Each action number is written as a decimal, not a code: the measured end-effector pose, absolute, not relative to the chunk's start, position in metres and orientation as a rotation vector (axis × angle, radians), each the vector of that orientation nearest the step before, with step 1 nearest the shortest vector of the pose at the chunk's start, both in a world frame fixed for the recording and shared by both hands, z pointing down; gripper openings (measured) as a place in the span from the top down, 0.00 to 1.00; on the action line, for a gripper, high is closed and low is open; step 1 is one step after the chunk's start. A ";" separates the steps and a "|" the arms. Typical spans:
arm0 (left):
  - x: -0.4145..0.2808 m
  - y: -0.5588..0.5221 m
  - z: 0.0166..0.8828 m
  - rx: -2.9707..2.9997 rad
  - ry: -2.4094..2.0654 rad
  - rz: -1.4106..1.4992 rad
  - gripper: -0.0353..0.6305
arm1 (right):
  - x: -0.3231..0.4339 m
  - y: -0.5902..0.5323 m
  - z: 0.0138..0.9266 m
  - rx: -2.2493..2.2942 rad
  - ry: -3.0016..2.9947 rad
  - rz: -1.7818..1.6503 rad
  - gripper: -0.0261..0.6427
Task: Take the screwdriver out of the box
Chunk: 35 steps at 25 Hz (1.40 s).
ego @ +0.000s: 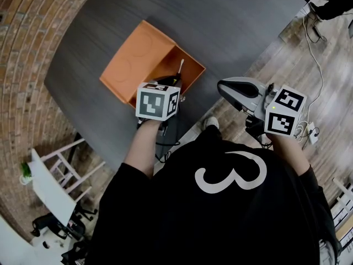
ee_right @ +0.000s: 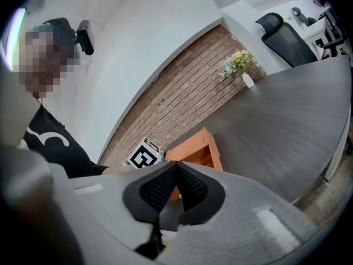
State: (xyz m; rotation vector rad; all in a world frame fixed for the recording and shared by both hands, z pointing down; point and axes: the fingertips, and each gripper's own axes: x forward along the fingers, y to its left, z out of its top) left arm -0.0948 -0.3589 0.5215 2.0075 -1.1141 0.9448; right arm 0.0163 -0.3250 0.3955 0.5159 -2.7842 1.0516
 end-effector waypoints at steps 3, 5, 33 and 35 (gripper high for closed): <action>-0.101 -0.363 0.511 2.034 -1.169 0.904 0.80 | 0.015 -0.321 0.394 0.509 -2.783 1.045 0.96; -0.104 -0.364 0.502 2.061 -1.202 0.882 0.79 | 0.013 -0.318 0.392 0.501 -2.780 1.037 0.96; -0.073 -0.240 0.319 2.307 -1.488 0.257 0.80 | 0.039 -0.224 0.313 0.478 -2.975 0.810 0.96; -0.065 -0.218 0.313 2.311 -1.465 0.219 0.80 | 0.043 -0.208 0.310 0.476 -2.986 0.793 0.96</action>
